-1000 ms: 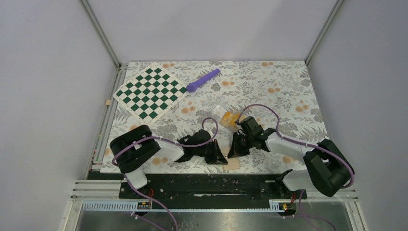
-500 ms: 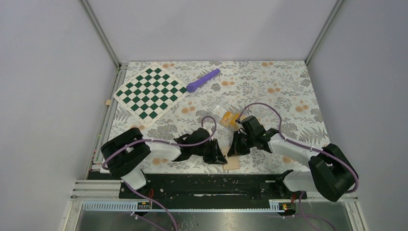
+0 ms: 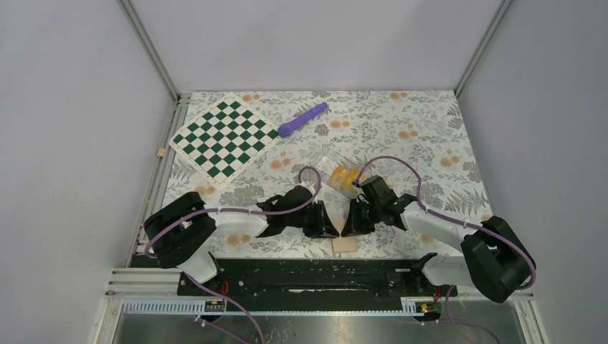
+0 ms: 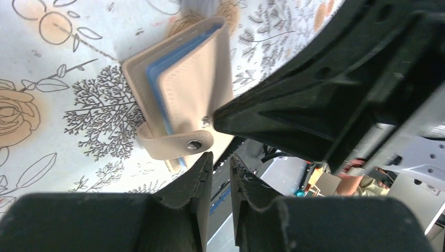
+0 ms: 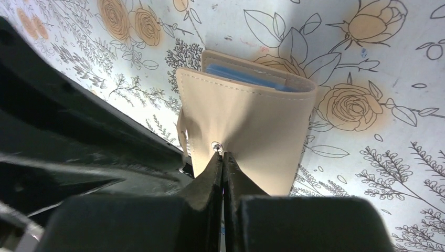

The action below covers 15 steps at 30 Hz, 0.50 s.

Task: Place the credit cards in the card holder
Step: Close the card holder at the center of the board.

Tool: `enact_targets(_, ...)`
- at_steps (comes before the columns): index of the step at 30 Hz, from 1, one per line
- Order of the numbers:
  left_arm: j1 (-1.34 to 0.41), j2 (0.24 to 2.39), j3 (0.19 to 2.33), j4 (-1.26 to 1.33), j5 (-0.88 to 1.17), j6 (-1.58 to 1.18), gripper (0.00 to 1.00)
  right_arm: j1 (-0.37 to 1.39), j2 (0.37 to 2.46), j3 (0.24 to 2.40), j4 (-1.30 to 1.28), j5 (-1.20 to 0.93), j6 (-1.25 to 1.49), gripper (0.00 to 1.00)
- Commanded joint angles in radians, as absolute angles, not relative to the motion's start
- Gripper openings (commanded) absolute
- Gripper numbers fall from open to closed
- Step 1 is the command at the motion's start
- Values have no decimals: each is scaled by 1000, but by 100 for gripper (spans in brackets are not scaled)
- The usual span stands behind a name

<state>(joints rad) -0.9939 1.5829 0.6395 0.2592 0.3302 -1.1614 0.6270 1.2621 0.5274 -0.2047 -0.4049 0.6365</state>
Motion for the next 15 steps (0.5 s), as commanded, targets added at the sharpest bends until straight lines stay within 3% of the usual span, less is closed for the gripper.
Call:
enact_targets(1,-979,1485,606,319,300,-1140,19,620,1288,522,-178,-412,630,4)
enact_targets(7,-959,1408,519,363,284,-1154,13,619,1328,524,-172,-426,632,11)
enact_targets(11,-942,1441,496,338,275,-1164,5,617,1320,514,-171,-427,639,29)
enact_targets(15,-939,1512,512,329,276,-1151,0,605,1300,501,-159,-438,655,39)
